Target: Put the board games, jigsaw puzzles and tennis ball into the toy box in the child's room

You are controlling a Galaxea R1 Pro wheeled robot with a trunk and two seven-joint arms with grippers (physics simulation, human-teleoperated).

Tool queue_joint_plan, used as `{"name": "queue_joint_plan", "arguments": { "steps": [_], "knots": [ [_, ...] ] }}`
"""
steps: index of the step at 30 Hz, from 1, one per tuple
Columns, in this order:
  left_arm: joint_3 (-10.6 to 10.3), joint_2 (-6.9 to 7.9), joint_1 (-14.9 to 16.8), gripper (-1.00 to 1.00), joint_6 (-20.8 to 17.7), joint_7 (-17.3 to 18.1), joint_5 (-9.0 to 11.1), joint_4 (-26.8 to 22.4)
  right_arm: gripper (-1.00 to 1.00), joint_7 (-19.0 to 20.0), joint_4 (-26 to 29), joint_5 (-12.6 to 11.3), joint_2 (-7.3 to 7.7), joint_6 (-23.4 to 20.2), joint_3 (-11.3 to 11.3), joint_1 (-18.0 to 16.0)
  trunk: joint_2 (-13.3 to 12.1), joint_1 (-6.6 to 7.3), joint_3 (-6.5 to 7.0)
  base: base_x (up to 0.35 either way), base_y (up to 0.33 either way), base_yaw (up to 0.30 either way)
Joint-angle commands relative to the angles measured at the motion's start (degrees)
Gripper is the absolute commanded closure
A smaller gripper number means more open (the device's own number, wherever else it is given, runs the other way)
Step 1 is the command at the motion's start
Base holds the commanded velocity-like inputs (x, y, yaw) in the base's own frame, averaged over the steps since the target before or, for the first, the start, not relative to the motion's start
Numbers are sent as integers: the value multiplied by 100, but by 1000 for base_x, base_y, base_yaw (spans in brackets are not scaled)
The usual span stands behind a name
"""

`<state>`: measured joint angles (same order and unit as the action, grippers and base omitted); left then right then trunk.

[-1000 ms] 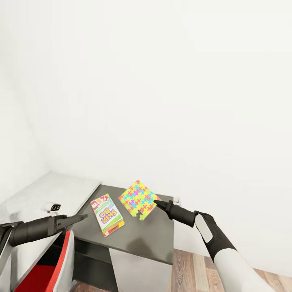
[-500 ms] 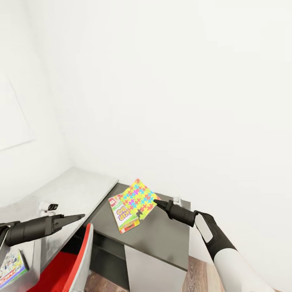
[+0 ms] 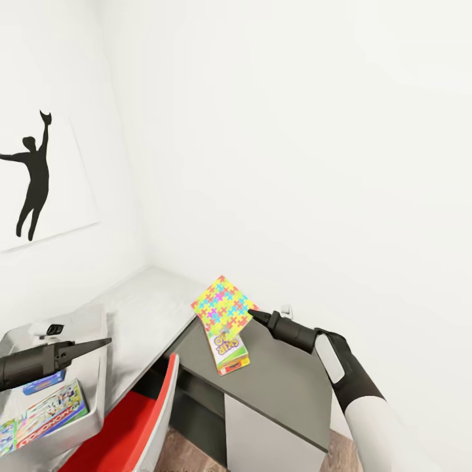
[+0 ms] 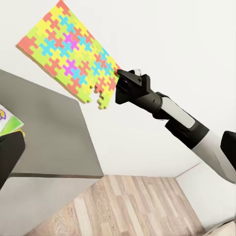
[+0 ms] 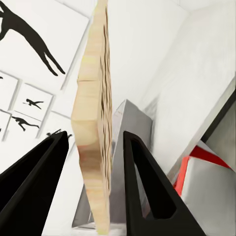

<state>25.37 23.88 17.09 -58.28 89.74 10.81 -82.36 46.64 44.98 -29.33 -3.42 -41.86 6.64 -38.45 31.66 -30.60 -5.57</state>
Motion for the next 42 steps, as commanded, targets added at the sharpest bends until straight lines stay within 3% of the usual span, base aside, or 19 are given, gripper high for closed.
{"name": "queue_joint_plan", "arguments": {
  "steps": [1,12,22,42],
  "knots": [
    [0,5,5,-100,-61,26,-9,0,100,14,1,0,-10,-33,20,-5,-32,20,8,0,0,287],
    [-14,8,5,-100,-61,26,-10,0,100,14,2,20,-19,-27,17,-5,-473,262,206,0,0,280],
    [-20,2,5,-100,-61,26,-17,0,100,-8,2,33,-26,-20,-1,-6,-874,481,385,0,0,28],
    [-24,2,5,-100,-61,26,-17,9,100,-16,2,36,-36,-7,-15,-5,-874,481,385,0,0,232]
  ]
}}
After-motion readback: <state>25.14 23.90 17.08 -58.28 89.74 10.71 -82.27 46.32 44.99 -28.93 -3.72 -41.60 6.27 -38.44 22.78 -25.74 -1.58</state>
